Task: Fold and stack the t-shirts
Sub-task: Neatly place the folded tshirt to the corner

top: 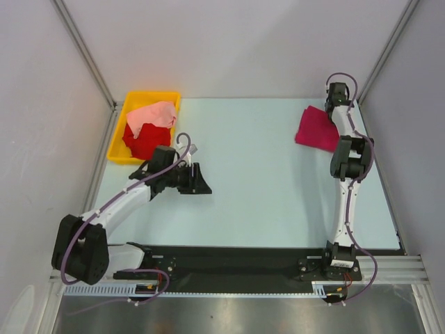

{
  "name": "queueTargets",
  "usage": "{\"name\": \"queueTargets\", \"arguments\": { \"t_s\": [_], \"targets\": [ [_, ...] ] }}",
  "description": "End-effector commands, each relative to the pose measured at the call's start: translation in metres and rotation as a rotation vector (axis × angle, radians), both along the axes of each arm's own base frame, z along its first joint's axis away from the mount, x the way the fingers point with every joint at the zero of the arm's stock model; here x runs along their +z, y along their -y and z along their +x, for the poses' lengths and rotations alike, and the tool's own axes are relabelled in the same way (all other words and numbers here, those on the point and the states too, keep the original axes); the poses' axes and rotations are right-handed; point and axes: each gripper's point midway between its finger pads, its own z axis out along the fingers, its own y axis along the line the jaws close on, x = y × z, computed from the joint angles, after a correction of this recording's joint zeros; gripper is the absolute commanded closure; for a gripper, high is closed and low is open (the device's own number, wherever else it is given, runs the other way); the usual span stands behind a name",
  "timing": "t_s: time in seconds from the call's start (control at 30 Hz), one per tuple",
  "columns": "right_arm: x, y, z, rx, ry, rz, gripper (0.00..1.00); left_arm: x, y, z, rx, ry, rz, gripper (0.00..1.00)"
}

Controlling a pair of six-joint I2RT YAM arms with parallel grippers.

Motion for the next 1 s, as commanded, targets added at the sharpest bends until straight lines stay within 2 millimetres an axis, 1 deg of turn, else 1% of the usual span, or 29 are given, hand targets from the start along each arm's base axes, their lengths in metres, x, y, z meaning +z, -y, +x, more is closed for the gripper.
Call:
{"name": "queueTargets", "arguments": {
  "t_s": [0.0, 0.03, 0.07, 0.1, 0.13, 0.2, 0.23, 0.3, 0.4, 0.5, 0.53, 0.63, 0.7, 0.77, 0.97],
  "targets": [
    [0.052, 0.026, 0.035, 0.015, 0.17, -0.137, 1.0, 0.019, 0.004, 0.029, -0.024, 0.12, 0.035, 0.54],
    [0.059, 0.027, 0.045, 0.025, 0.221, -0.142, 1.0, 0.012, 0.005, 0.034, -0.022, 0.099, 0.047, 0.54],
    [0.062, 0.029, 0.048, 0.029, 0.241, -0.14, 1.0, 0.014, 0.007, 0.04, -0.02, 0.107, 0.044, 0.54],
    [0.061, 0.033, 0.052, 0.026, 0.256, -0.138, 1.0, 0.014, 0.009, 0.044, -0.016, 0.101, 0.037, 0.54],
    [0.061, 0.034, 0.056, 0.027, 0.277, -0.136, 1.0, 0.007, 0.011, 0.047, -0.015, 0.077, 0.04, 0.54],
    [0.056, 0.037, 0.06, 0.034, 0.283, -0.137, 1.0, 0.008, 0.014, 0.054, -0.021, 0.072, 0.033, 0.54],
    [0.054, 0.038, 0.063, 0.038, 0.296, -0.14, 1.0, 0.001, 0.014, 0.056, -0.018, 0.048, 0.041, 0.54],
    [0.052, 0.04, 0.066, 0.037, 0.315, -0.138, 1.0, 0.001, 0.014, 0.062, -0.013, 0.044, 0.04, 0.54],
    [0.055, 0.046, 0.076, 0.04, 0.378, -0.156, 1.0, -0.01, 0.01, 0.068, 0.005, 0.007, 0.042, 0.54],
    [0.051, 0.056, 0.078, 0.0, 0.424, -0.117, 1.0, -0.016, 0.011, 0.07, 0.004, -0.019, 0.041, 0.55],
    [0.05, 0.062, 0.078, -0.014, 0.434, -0.115, 1.0, -0.016, 0.011, 0.071, 0.004, -0.024, 0.042, 0.55],
    [0.048, 0.068, 0.082, -0.012, 0.455, -0.133, 1.0, -0.018, 0.013, 0.076, 0.003, -0.033, 0.039, 0.55],
    [0.049, 0.069, 0.085, -0.013, 0.478, -0.11, 1.0, -0.021, 0.015, 0.078, 0.006, -0.048, 0.038, 0.55],
    [0.047, 0.073, 0.085, -0.023, 0.49, -0.099, 1.0, -0.019, 0.017, 0.082, 0.009, -0.046, 0.026, 0.55],
    [0.046, 0.058, 0.101, 0.073, 0.537, -0.047, 1.0, -0.021, 0.019, 0.086, 0.015, -0.055, 0.027, 0.56]
  ]
}}
